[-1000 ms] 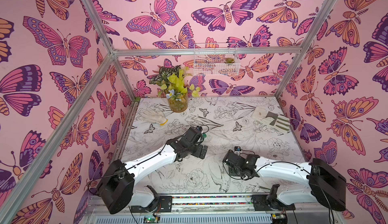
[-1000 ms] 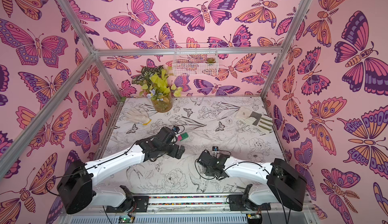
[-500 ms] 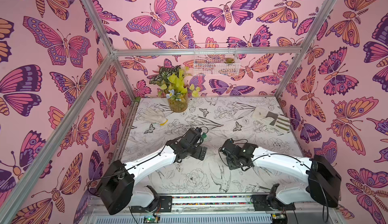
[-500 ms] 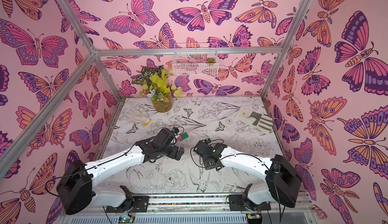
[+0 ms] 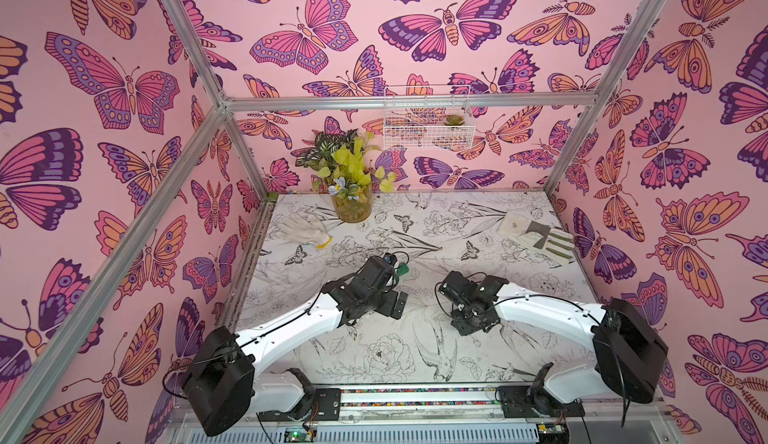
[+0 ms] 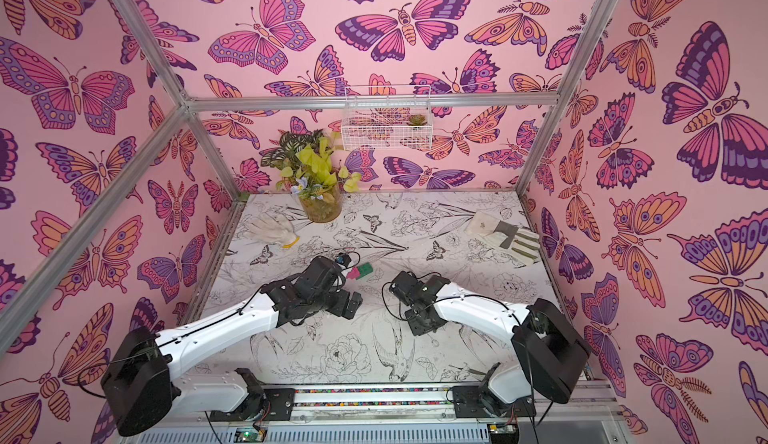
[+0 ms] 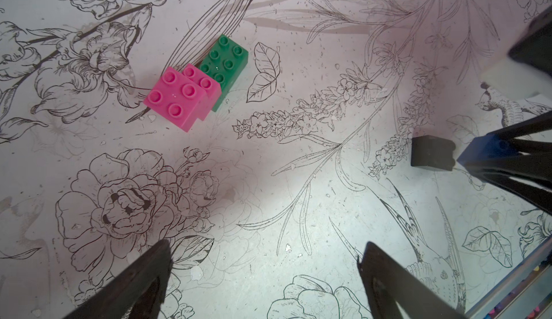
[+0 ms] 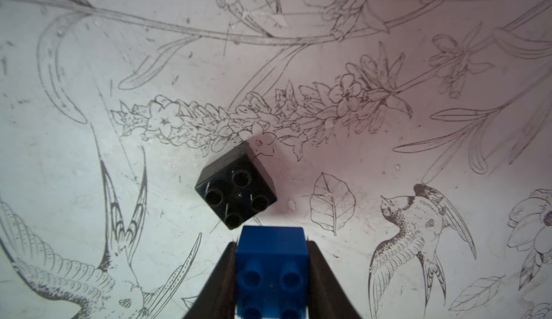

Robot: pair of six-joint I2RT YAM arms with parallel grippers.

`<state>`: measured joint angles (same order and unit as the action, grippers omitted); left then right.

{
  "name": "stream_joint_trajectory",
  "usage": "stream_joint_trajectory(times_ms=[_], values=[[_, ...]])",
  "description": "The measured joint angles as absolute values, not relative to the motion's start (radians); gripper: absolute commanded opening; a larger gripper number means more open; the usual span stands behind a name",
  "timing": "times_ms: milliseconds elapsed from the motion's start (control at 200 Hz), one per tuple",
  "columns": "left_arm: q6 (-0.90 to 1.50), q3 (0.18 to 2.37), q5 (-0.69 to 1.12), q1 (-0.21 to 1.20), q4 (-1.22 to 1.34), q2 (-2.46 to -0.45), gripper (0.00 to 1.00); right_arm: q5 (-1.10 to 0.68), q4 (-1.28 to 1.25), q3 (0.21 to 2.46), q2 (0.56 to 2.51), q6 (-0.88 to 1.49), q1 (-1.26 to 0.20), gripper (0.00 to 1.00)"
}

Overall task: Assemble the letter v with lego
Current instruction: Assemble the lego brick with the lego brick.

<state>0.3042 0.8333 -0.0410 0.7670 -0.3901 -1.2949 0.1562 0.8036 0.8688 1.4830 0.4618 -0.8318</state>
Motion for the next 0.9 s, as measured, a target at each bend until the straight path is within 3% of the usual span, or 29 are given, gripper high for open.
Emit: stream_joint_trajectory(times_ms=[416,901], values=[[0.305,0.833,-0.045,0.767,-0.391,-1.295,1.0,0.043,0.723,0.89,1.515,0.436,-0.832,0.05],[0.305,0.825,-0.046,0.767,-0.392,-1.295,1.0,0.1,0.734,0.998,1.601,0.392,-0.81,0.05]])
